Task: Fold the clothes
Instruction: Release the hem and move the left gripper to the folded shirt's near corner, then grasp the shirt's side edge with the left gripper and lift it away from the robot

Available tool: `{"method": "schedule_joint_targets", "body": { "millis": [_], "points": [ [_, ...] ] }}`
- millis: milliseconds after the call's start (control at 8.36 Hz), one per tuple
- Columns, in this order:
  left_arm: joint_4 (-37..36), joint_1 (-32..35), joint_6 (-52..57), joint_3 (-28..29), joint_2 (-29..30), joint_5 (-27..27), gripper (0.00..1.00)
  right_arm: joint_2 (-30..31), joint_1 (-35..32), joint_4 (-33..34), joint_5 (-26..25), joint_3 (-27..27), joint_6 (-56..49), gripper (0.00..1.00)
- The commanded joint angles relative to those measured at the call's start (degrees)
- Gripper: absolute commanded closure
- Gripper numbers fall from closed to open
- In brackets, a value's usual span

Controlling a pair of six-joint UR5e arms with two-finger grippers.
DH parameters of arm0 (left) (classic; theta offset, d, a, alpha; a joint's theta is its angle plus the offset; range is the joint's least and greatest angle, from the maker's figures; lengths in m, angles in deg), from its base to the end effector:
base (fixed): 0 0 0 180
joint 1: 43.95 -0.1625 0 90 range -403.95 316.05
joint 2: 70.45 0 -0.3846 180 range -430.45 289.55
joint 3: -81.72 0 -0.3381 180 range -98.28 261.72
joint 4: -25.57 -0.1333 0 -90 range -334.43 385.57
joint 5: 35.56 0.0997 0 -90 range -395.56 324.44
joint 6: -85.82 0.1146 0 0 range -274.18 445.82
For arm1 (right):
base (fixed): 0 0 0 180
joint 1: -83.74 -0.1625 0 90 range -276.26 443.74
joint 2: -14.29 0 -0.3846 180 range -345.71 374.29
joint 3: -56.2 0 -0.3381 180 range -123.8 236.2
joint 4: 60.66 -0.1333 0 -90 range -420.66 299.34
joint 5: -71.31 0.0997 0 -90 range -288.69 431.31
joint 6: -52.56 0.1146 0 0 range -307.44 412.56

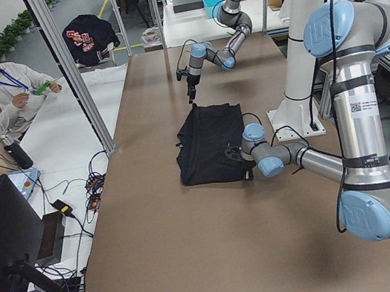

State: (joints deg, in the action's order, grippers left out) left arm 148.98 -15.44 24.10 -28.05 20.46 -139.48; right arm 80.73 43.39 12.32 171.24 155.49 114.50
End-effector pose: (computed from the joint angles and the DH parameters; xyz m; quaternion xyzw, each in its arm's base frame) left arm 0.3634 -0.3177 0.4121 0.1197 0.4484 0.0533 0.8842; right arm -0.3749 -0.4674 0.3282 0.1712 -0.3915 0.0604 0.9021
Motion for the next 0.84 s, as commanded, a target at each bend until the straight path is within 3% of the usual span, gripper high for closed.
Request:
{"method": "schedule_joint_targets", "body": {
  "millis": [0, 239, 359, 478, 718],
  "points": [
    [-0.62, 3.02, 1.15, -0.19, 0.32, -0.14, 1.00, 0.00, 0.00, -0.03, 0.00, -0.14, -0.25, 0.06],
    [-2.46, 8.99, 6.23, 2.00, 3.47, -0.06, 1.00, 0.00, 0.09, -0.03, 0.00, -0.14, 0.01, 0.06],
    [-7.35, 12.33, 8.17, 2.97, 7.41, -0.14, 1.00, 0.00, 0.09, -0.03, 0.00, -0.14, -0.07, 0.06],
    [-10.88, 15.24, 10.62, 6.46, 13.36, -0.14, 1.00, 0.09, 0.09, -0.03, 0.00, -0.23, -0.51, 0.06],
    [-10.65, 19.46, 13.54, 18.82, 25.05, 0.21, 1.00, 0.35, 0.09, -0.03, 0.00, -0.23, -0.60, 0.06]
  ]
}}
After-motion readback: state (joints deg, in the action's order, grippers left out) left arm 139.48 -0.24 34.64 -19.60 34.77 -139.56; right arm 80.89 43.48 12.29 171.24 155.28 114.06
